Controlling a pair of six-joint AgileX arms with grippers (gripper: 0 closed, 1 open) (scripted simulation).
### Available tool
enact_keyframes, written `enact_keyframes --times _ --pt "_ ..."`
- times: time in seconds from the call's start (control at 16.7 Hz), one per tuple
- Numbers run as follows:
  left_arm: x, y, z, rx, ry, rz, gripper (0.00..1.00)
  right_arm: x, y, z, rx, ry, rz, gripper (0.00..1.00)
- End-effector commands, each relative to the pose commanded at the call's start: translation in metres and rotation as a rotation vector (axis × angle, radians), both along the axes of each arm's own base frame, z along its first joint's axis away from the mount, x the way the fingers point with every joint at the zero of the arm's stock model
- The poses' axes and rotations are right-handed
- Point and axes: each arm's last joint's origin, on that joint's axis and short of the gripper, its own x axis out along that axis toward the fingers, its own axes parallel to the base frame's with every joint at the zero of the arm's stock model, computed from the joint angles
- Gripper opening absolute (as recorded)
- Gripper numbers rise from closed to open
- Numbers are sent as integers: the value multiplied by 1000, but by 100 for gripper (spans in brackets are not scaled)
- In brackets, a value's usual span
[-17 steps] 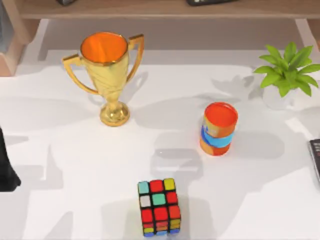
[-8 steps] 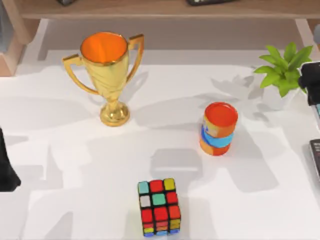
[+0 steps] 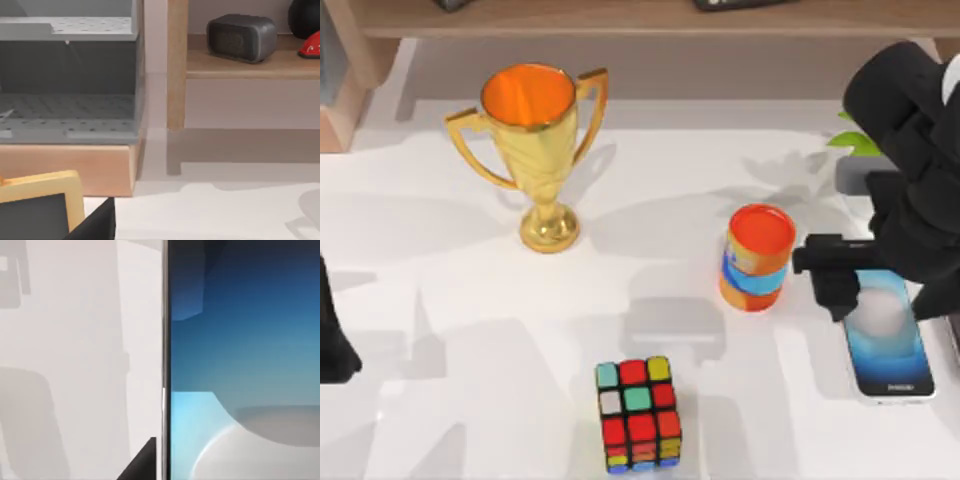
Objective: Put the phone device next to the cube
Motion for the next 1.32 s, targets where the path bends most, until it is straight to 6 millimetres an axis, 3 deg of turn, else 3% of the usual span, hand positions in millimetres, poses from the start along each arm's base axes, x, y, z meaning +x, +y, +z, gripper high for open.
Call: enact_keyframes --times 0.3,0.54,1.02,1.32 --pt "0 0 0 0 0 0 100 -31 38 -17 -37 34 -32 0" --pt "0 0 0 0 0 0 100 -45 55 -22 -44 17 -37 0" --pt "0 0 0 0 0 0 100 -47 57 -21 -40 10 -43 0" --pt "0 0 0 0 0 0 100 -49 46 -16 -59 -11 -102 0"
